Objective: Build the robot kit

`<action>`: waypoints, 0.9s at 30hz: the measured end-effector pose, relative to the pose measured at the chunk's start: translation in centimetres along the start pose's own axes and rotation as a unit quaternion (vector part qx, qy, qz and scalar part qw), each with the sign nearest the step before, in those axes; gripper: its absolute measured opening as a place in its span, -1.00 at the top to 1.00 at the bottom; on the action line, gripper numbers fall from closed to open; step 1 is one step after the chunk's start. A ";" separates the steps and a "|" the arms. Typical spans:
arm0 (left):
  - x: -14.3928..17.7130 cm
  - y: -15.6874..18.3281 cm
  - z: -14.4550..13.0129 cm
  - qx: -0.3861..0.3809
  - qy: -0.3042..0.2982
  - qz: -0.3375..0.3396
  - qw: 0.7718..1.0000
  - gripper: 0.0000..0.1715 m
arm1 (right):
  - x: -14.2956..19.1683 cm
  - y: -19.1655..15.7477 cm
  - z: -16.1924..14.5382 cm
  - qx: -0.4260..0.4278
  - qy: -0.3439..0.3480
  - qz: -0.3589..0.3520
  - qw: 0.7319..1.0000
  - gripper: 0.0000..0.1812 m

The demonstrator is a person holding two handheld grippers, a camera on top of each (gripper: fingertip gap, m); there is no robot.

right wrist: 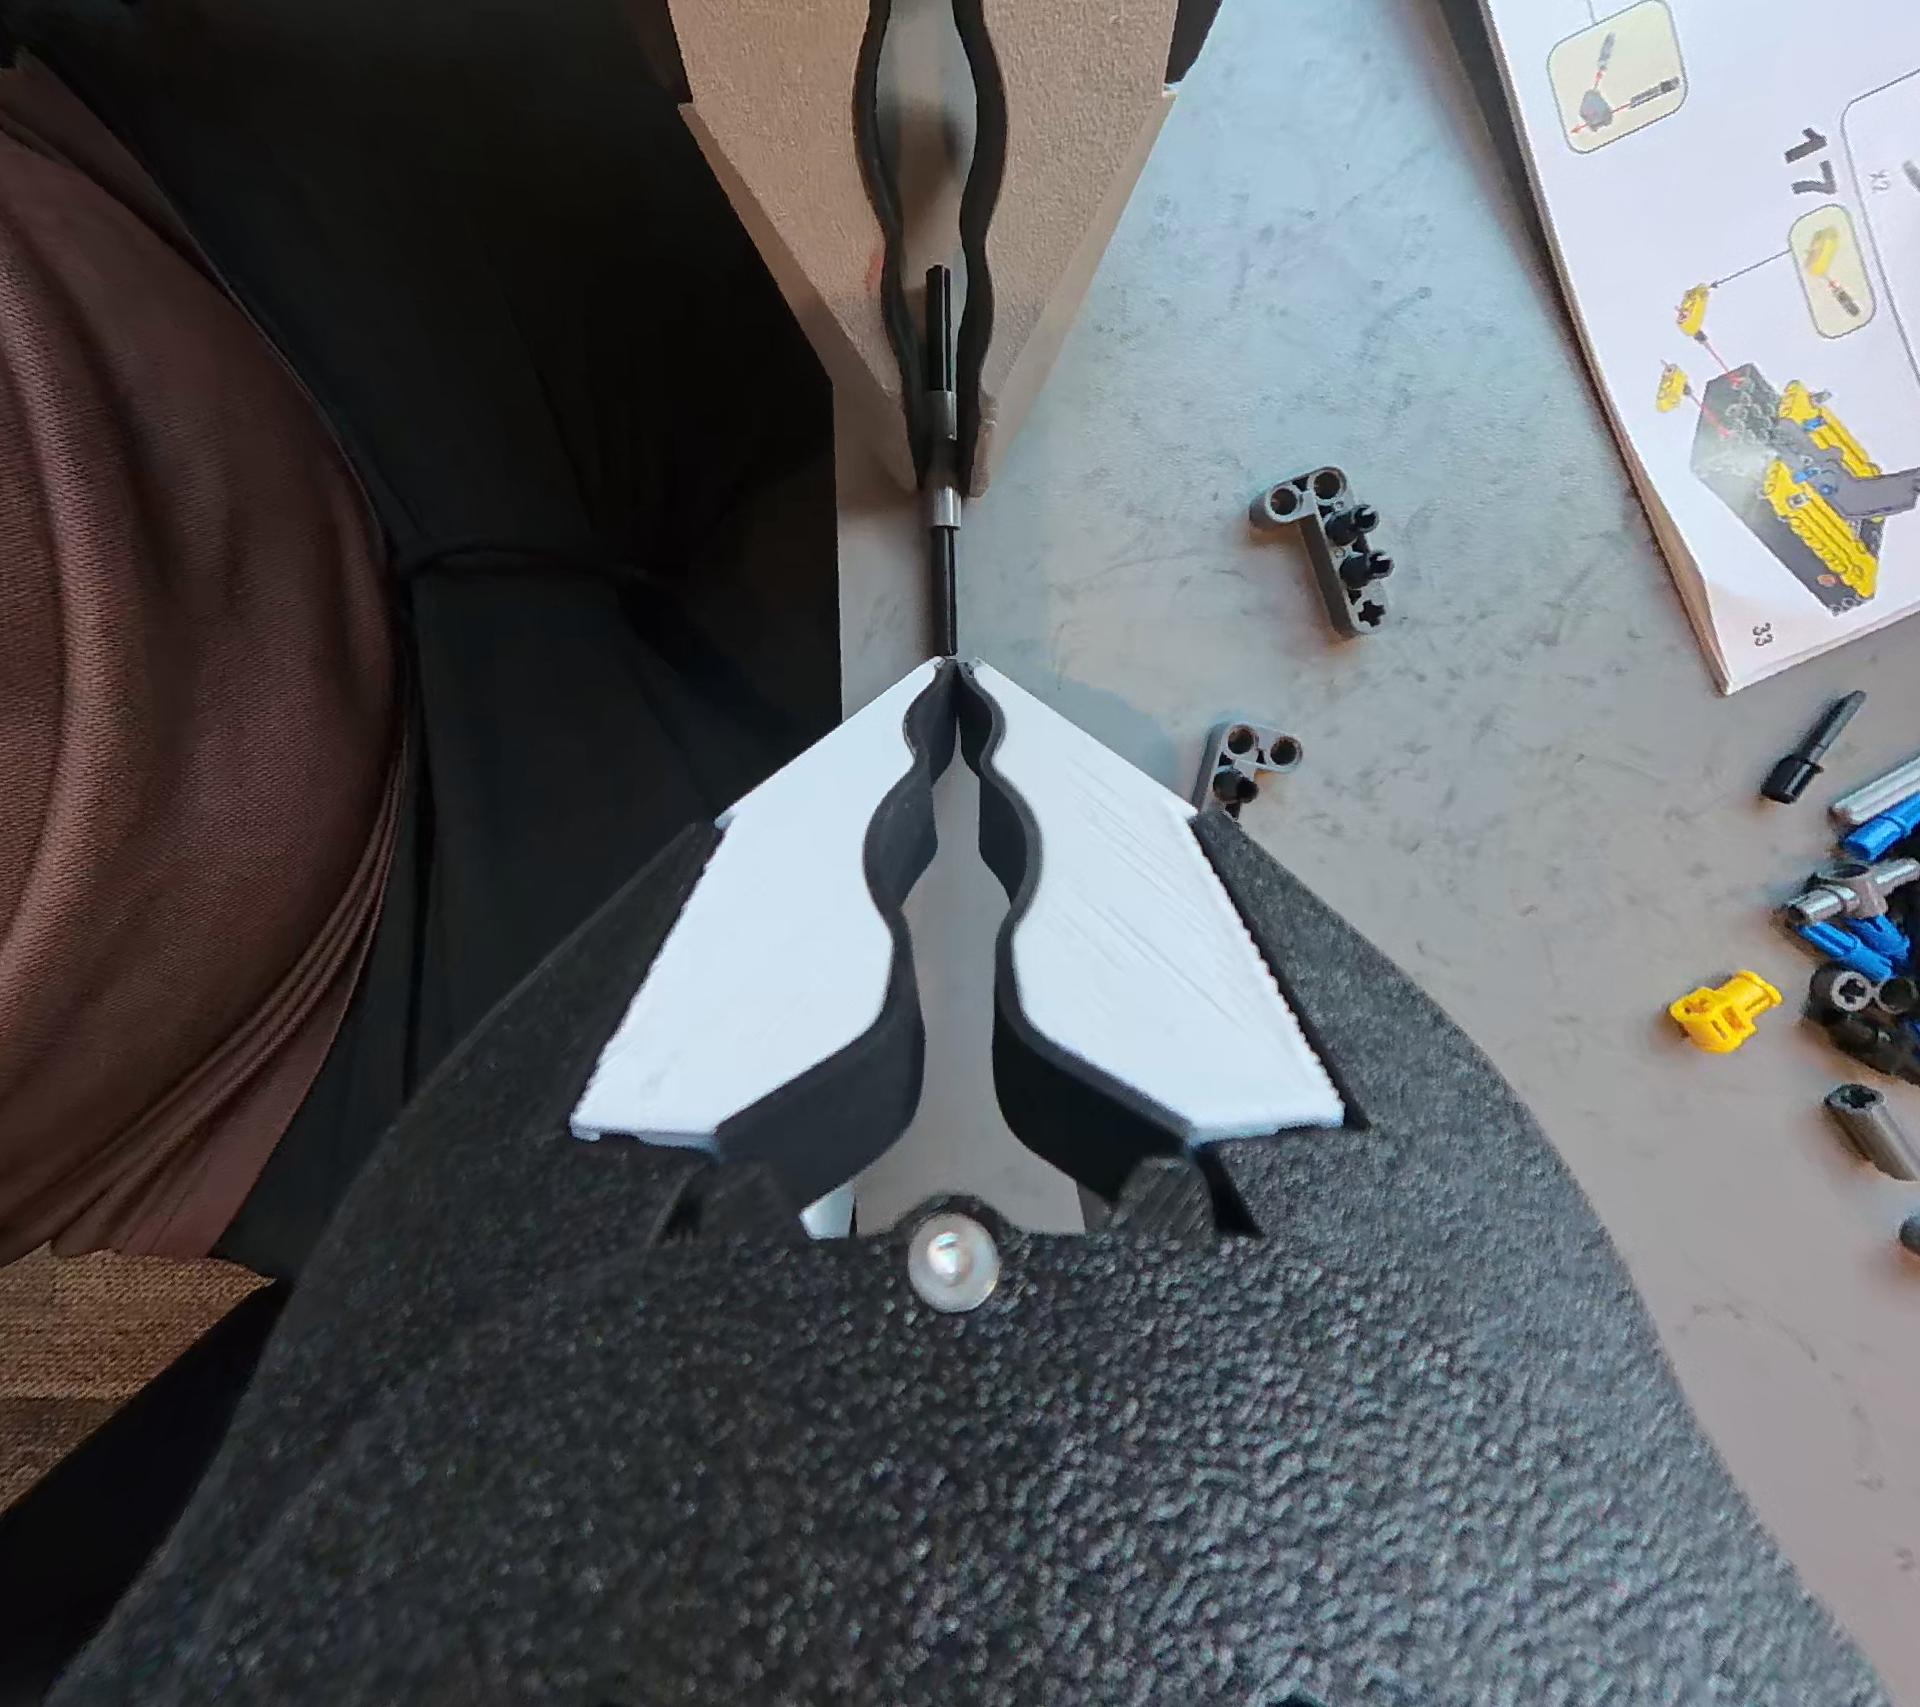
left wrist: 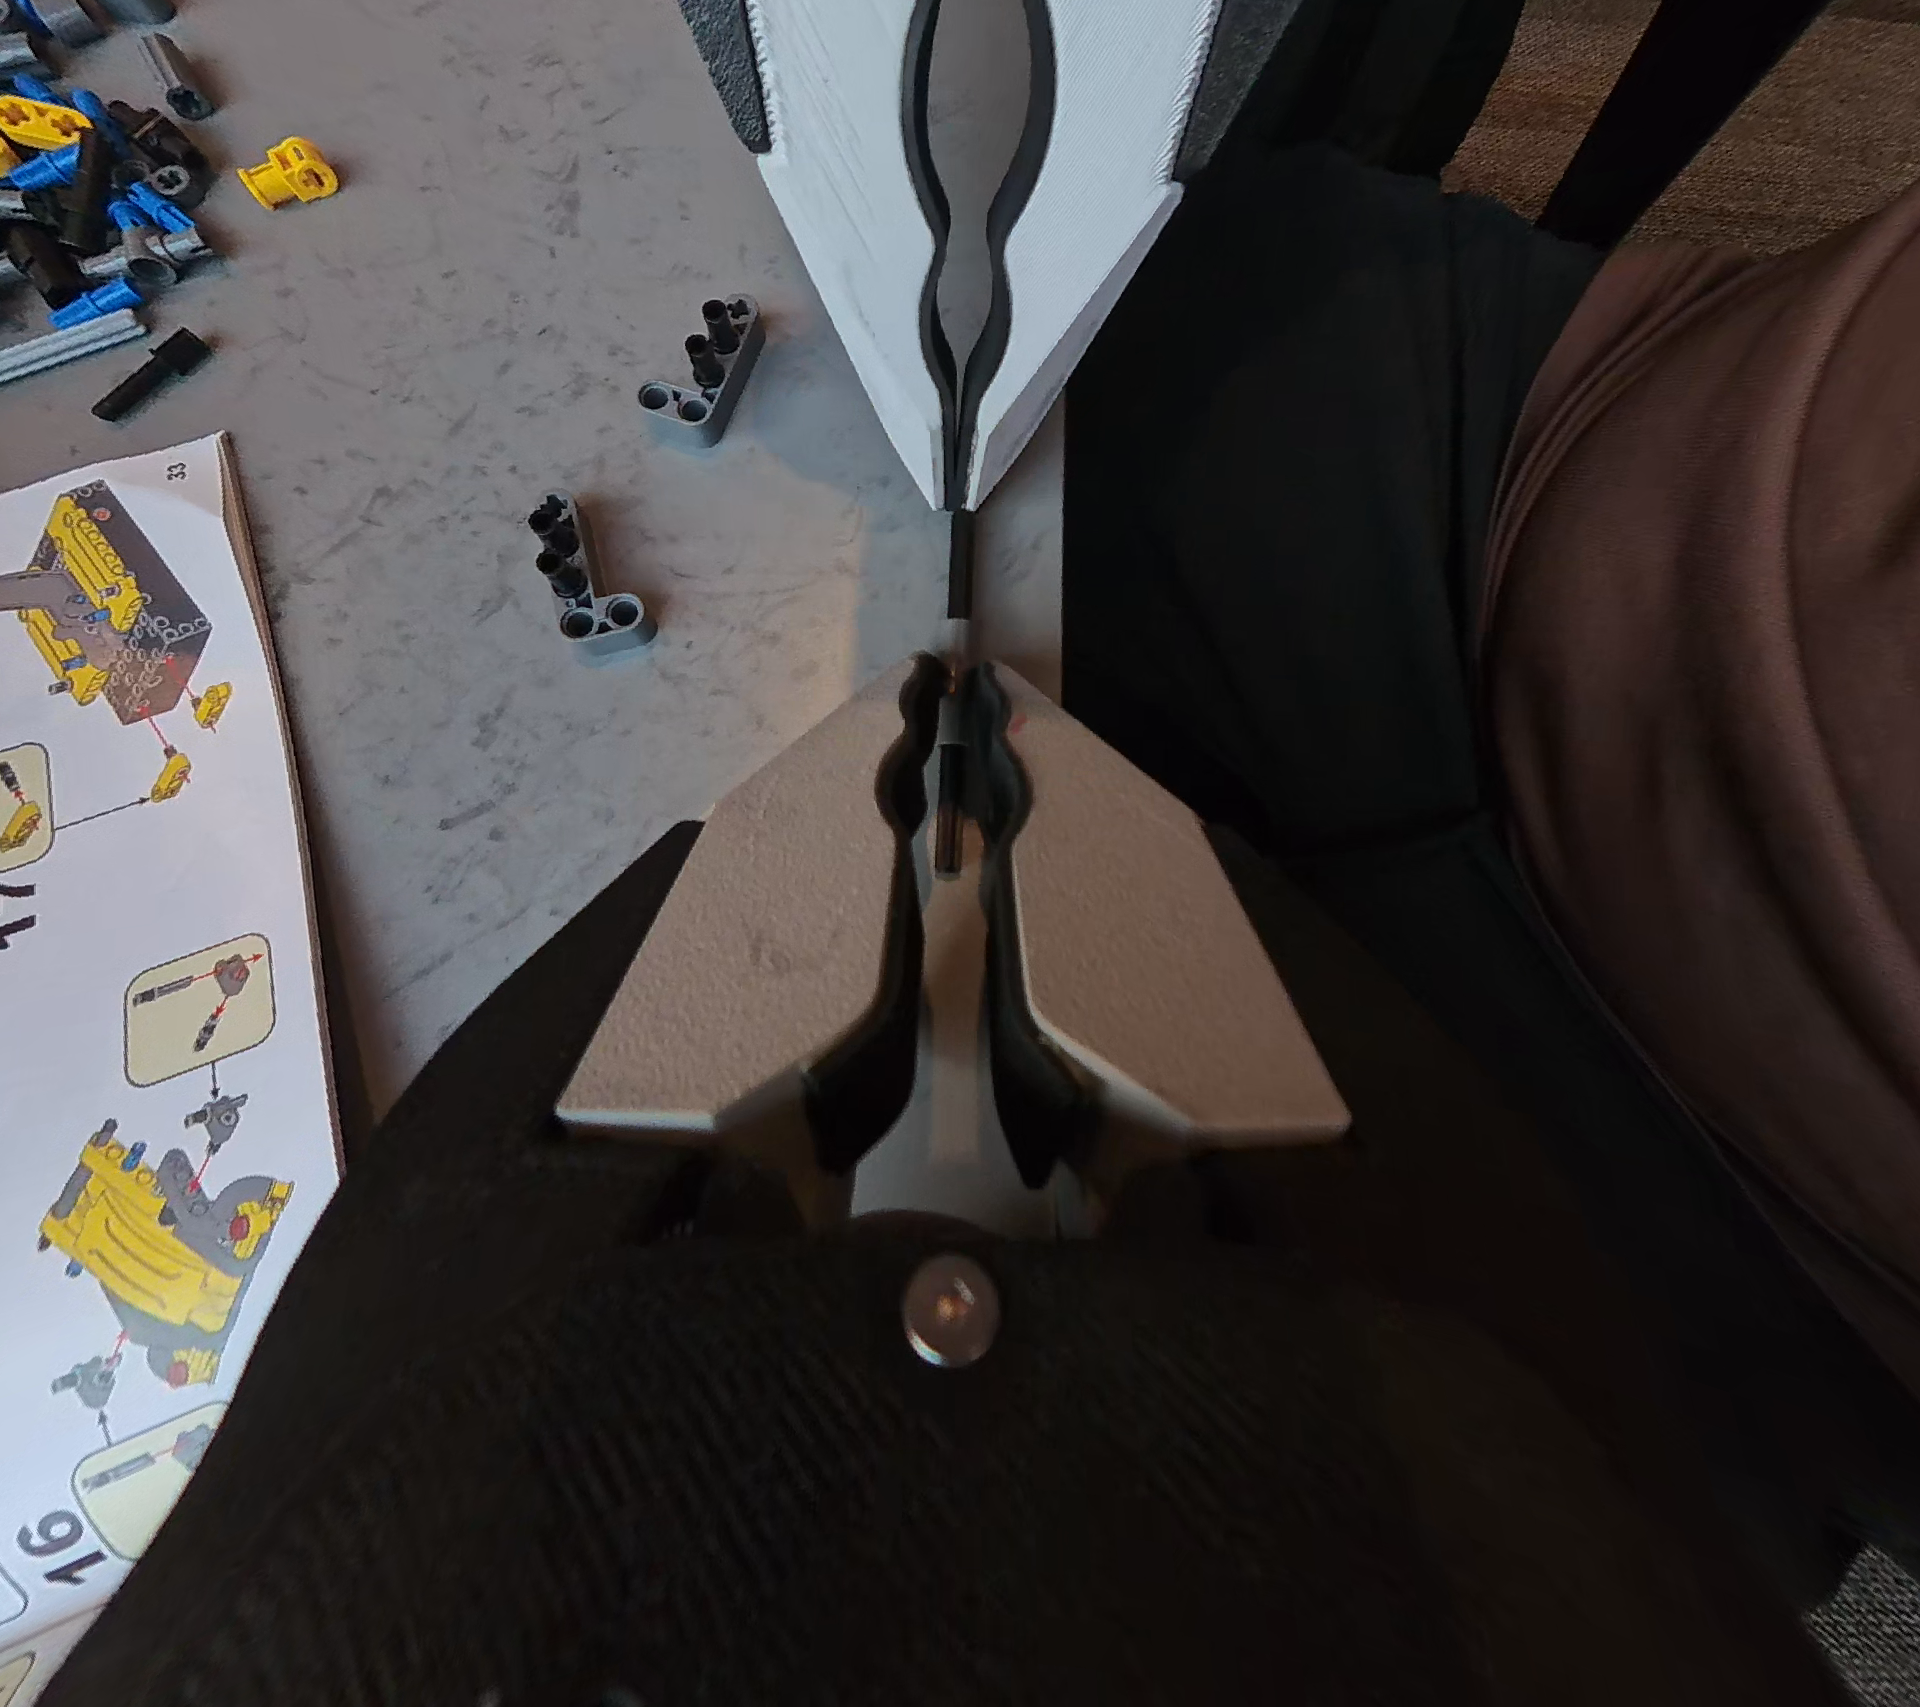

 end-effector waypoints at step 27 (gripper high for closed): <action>0.0 -0.2 0.0 0.013 0.004 -0.009 1.000 0.97 | 0.2 -0.2 -1.2 -0.061 0.094 0.000 0.994 0.77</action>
Point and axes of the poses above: each gripper's, where its closed fingertips meet, x back along the fingers, z out of its top, y = z × x across the jaws, the point moved 10 cm from there along x, back along the fingers, and after that the axes turned 2 degrees about -x, right-handed, at the moved point
